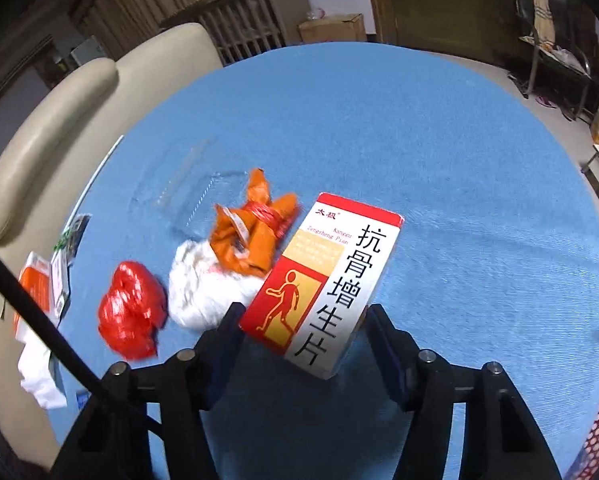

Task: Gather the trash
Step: 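Grasp the red-and-white medicine box with the right gripper while the left holds the carton, then lift the medicine box with the right gripper toward the red basket while the left holds the carton, then open the right gripper over the red basket while the left drops the blue carton in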

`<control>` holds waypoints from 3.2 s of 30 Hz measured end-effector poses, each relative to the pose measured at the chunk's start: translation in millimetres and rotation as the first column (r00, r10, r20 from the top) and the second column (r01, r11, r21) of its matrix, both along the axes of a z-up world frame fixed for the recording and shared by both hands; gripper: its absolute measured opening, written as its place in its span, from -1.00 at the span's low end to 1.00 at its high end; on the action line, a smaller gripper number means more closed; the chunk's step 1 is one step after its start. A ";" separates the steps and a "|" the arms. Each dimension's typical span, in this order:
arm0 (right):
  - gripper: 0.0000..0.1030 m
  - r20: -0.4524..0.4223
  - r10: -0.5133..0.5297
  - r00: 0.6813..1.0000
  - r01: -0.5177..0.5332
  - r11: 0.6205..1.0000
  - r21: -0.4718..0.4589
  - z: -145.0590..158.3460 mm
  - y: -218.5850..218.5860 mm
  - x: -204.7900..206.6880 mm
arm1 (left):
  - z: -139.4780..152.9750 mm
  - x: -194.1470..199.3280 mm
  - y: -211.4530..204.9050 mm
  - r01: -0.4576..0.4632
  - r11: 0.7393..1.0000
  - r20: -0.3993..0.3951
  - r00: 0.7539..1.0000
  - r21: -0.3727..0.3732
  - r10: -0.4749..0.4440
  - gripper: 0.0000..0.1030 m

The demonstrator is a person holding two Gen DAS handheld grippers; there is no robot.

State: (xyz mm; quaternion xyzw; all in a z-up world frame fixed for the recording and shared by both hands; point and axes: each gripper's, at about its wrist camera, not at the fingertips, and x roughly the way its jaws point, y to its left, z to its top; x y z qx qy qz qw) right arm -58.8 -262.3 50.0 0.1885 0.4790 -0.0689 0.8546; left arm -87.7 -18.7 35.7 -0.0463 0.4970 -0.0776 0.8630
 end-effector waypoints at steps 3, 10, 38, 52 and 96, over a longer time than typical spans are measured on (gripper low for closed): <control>0.23 -0.002 0.006 1.000 -0.006 1.000 0.011 -0.7 -14.0 -17.3 | 0.3 -0.6 -2.9 0.008 1.000 0.001 1.000 -0.004 -0.008 0.42; 0.23 0.039 0.042 0.998 -0.043 0.999 0.033 2.6 -25.8 -60.5 | 5.0 -6.1 -8.4 0.021 1.000 0.008 1.000 0.016 -0.021 0.42; 0.23 0.196 0.082 0.977 -0.096 0.994 0.061 30.5 -24.0 -155.2 | 35.8 -38.3 -59.8 0.092 0.984 0.091 0.990 0.156 -0.107 0.42; 0.23 0.223 0.049 0.974 -0.064 0.996 0.062 38.7 -35.4 -183.1 | 40.8 -44.9 -86.1 0.149 0.975 0.107 0.980 0.164 -0.168 0.42; 0.23 0.163 -0.359 0.919 0.367 0.930 -0.018 32.1 -206.4 -323.6 | 80.1 -91.8 -206.2 0.435 0.886 0.188 0.868 0.158 -0.459 0.42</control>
